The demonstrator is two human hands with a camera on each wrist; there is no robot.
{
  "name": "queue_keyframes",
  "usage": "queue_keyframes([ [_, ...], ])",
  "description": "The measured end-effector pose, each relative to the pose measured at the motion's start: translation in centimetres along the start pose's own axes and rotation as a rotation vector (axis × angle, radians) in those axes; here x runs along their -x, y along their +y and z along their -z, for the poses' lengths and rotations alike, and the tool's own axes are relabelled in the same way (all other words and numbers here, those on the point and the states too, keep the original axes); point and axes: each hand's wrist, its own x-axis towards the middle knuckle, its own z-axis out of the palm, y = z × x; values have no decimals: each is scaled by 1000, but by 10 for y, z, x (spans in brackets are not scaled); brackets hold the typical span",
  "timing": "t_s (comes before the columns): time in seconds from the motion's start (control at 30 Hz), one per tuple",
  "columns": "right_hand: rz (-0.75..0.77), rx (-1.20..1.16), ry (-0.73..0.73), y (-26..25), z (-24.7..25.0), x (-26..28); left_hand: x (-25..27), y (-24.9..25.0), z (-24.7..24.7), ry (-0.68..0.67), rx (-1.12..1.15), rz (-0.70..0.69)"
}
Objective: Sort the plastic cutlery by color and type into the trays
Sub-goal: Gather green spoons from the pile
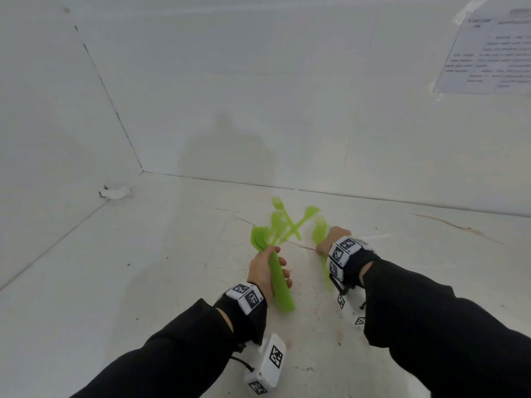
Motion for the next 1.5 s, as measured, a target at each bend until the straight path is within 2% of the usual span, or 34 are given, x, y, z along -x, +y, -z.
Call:
queue_keyframes([
  [0.1,38,16,-47,-1,-2,-1,-1,-1,0,16,-5,7],
  [0.17,43,-92,-50,-2,-2,-3,-1,-2,0,22,-3,9],
  [0.23,43,-63,-41,-4,0,-1,-1,-3,-2,19,-4,6],
  [0.33,33,-151,31,-8,0,7,-2,-8,-2,24,-25,1],
  [0.47,75,-34,-78,-9,-14,9,-3,-15,-2,33,-47,-18],
  [0.63,95,-5,8,-6,-16,8,-3,-19,-1,47,-39,-21],
  [0.73,101,57,-49,-9,-17,13,-3,-20,0,51,-26,-33],
  [0.9,199,122,-85,-7,-20,13,-2,-21,0,49,-30,-43],
  [1.03,179,133,-72,-6,-18,17,-4,-22,1,43,-33,-56],
  [1.1,209,84,-31,-6,-15,19,-5,-21,0,34,-31,-58],
  [1.2,266,-196,27,-14,-8,25,-8,-21,-1,38,-42,-51],
  [1.3,296,-422,-35,-24,-9,33,-10,-20,-4,36,-45,-52],
  [1.43,284,-530,-122,-32,-24,46,-13,-16,-8,-12,-50,-94],
  [1.5,262,-487,-93,-35,-30,50,-11,-15,-11,-59,-46,-81],
])
